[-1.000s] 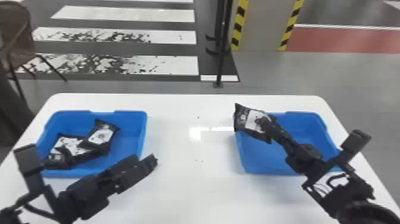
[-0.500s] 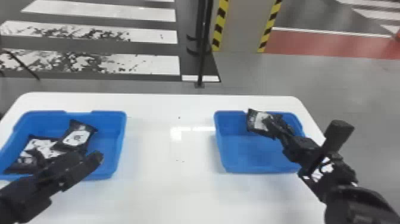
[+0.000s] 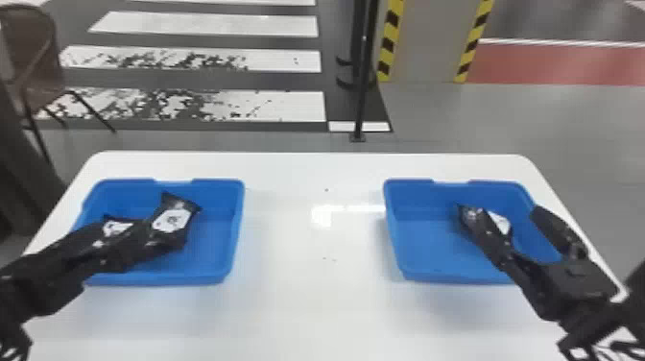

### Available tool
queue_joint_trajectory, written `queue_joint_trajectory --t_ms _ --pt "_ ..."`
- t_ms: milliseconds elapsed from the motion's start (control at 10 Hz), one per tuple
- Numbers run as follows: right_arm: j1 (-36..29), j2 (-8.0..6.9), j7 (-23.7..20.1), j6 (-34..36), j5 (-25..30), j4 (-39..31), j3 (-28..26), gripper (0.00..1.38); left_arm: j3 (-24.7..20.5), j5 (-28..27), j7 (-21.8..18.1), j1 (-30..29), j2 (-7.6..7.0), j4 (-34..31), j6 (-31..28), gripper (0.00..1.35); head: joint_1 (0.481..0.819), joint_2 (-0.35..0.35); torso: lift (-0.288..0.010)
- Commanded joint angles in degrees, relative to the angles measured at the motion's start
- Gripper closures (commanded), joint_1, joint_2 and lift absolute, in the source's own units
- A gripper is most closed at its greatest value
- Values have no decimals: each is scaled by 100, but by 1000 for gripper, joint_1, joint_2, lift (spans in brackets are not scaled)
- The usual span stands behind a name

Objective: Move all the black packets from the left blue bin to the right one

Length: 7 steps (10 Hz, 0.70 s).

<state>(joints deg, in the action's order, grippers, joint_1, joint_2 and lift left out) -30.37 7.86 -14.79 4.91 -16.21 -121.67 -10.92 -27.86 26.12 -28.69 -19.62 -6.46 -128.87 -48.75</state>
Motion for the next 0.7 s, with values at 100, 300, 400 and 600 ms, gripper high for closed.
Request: queue_joint_trajectory --t_ms 100,300,400,600 --pt "-1125 -47 -15 -126 -162 -1101 464 162 -2 -818 154 725 -163 365 -567 151 695 92 -140" --pt "-1687 -100 -15 -590 -104 -1453 612 162 238 -1092 268 1301 -295 1011 -778 150 695 186 -140" --pt "-1870 -144 -15 -604 -150 -1593 681 162 420 -1195 285 1554 -374 1265 -975 150 695 205 -140" --pt "-1926 -153 -15 -604 -230 -1635 727 162 855 -1480 329 2159 -532 1855 -1453 151 695 207 -140"
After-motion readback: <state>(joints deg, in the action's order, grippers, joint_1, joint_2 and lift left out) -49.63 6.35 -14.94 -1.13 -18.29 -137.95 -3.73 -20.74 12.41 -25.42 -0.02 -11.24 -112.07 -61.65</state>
